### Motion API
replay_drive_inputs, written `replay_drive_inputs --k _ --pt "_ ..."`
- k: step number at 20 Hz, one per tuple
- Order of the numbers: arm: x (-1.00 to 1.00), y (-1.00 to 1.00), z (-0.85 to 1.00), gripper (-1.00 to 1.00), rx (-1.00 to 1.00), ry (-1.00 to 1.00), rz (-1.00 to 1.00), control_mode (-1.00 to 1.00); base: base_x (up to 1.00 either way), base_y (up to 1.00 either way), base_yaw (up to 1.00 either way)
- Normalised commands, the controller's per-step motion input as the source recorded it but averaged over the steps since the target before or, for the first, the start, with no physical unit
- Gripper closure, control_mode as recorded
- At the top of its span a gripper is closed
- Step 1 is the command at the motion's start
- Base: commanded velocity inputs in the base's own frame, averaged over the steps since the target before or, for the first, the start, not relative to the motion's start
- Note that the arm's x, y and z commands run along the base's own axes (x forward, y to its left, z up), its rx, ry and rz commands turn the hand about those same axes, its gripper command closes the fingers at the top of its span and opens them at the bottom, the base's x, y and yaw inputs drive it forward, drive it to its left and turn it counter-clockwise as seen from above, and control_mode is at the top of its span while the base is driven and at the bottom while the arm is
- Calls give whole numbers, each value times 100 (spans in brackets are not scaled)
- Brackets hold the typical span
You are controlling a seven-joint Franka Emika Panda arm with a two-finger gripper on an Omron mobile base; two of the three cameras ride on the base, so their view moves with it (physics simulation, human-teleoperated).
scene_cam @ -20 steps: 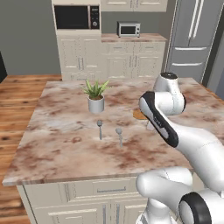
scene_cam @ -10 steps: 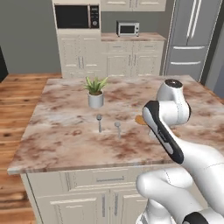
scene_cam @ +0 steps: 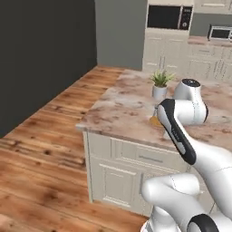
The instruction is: Organize the utensils by type. Pick up the wooden spoons from the counter and place them in the open cabinet. Then pick up the metallic utensils from the counter and place them in the open drawer.
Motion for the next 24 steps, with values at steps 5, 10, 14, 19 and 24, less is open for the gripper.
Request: replay_drive_inputs --k 5,10,14,19,24 --pt "0 0 0 100 0 0 0 100 -24 0 100" --pt "0 0 0 100 0 0 0 100 -15 0 100" --pt "0 0 0 100 0 0 0 100 -5 0 100" --pt "0 0 0 100 0 0 0 100 -2 0 100" --pt "0 0 0 100 0 0 0 100 -5 0 100"
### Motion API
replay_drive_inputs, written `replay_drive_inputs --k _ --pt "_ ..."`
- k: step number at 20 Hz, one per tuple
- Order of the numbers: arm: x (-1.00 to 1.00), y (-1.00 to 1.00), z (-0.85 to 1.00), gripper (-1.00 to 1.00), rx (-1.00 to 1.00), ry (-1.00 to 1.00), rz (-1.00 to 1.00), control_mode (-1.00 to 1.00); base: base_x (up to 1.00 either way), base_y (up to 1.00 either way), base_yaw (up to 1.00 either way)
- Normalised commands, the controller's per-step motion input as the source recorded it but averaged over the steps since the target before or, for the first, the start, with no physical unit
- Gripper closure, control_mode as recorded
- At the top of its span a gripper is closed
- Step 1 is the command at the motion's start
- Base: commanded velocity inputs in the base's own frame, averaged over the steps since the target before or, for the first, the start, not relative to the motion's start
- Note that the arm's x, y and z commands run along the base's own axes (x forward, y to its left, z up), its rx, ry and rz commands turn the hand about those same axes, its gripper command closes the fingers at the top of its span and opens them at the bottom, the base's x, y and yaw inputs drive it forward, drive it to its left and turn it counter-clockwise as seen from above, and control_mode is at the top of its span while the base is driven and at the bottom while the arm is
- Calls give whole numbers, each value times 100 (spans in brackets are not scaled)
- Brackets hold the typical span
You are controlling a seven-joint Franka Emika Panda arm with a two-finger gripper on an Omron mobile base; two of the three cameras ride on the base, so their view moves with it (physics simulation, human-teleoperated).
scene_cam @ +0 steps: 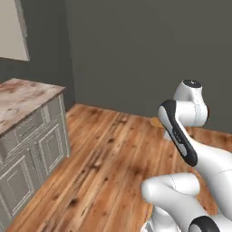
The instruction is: Organize the utensils by type. Pick up the wooden spoons from the counter and place them in the open cabinet. Then pick up the metallic utensils from the counter and place them in the open drawer.
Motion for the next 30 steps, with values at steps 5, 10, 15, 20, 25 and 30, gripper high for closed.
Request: replay_drive_inputs --k 5,10,15,20,25,30 --pt "0 0 0 100 0 0 0 100 -5 3 100" --pt "0 0 0 100 0 0 0 100 3 0 100" --pt "0 0 0 100 0 0 0 100 50 0 87" --pt "0 0 0 100 0 0 0 100 64 -9 16" --pt "0 0 0 100 0 0 0 100 71 -30 9" --pt "0 0 0 100 0 0 0 100 84 -32 12"
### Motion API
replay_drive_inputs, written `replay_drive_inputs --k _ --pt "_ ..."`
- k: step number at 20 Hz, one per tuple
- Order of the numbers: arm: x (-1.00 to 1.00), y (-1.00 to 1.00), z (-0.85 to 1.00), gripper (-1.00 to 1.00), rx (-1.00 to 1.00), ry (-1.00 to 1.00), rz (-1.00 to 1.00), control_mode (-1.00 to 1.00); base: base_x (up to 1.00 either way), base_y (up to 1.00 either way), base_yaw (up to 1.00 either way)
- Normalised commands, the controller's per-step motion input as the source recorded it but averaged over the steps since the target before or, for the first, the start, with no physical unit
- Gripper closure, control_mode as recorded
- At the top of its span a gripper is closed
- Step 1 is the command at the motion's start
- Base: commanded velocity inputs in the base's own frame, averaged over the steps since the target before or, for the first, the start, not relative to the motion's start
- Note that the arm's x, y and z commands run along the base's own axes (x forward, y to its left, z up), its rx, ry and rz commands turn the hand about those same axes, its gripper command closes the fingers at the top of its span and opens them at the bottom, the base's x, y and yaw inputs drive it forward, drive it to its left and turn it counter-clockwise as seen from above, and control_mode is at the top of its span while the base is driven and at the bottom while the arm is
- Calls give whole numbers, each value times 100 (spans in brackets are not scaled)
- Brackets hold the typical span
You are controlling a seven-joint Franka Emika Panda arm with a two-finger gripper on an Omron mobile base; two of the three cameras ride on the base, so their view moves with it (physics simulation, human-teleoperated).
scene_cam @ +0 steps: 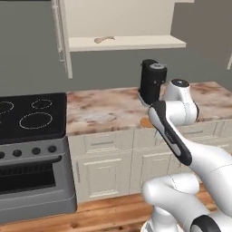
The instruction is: Organize the utensils by type. Pick up the wooden spoons from the counter and place them in the open cabinet. Then pick up the metallic utensils from the counter and place them in the open drawer.
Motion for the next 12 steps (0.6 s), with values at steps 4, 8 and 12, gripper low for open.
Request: replay_drive_inputs --k 4,8,12 --pt "0 0 0 100 0 0 0 100 83 -42 11" --pt "0 0 0 100 0 0 0 100 67 -58 1" --pt "0 0 0 100 0 0 0 100 67 -55 0"
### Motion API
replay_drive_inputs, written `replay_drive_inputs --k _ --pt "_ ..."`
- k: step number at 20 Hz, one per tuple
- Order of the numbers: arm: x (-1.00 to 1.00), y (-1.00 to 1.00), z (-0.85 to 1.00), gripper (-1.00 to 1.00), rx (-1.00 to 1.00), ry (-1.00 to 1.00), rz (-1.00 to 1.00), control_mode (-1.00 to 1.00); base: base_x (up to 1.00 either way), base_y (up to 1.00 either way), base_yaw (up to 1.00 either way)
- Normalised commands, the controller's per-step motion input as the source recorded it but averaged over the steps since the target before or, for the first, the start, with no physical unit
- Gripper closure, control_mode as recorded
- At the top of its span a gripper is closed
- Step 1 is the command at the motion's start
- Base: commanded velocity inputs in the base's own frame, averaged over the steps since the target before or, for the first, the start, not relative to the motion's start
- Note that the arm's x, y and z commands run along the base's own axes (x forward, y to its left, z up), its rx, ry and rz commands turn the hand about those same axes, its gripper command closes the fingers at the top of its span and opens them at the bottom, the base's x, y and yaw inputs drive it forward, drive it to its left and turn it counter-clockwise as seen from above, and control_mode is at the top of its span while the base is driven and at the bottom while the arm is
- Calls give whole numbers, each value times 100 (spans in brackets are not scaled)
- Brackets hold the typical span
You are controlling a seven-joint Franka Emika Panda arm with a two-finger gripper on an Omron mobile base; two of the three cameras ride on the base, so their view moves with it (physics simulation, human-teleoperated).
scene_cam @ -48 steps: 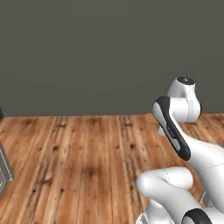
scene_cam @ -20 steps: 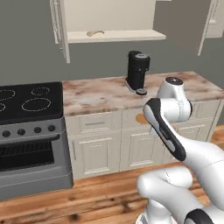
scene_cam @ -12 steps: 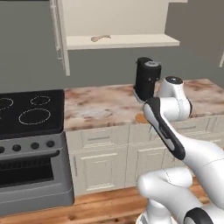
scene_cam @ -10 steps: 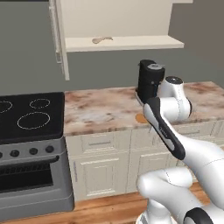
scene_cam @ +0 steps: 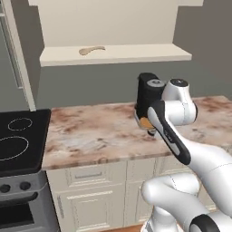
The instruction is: Organize the utensils by type. Pick up the wooden spoons from the counter and place them in the open cabinet. Then pick up the metallic utensils from the counter and place them in the open drawer.
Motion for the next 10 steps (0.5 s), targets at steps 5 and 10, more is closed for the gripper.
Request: replay_drive_inputs --k 5,10 --pt "0 0 0 100 0 0 0 100 62 -33 0" --pt "0 0 0 100 0 0 0 100 50 -15 1"
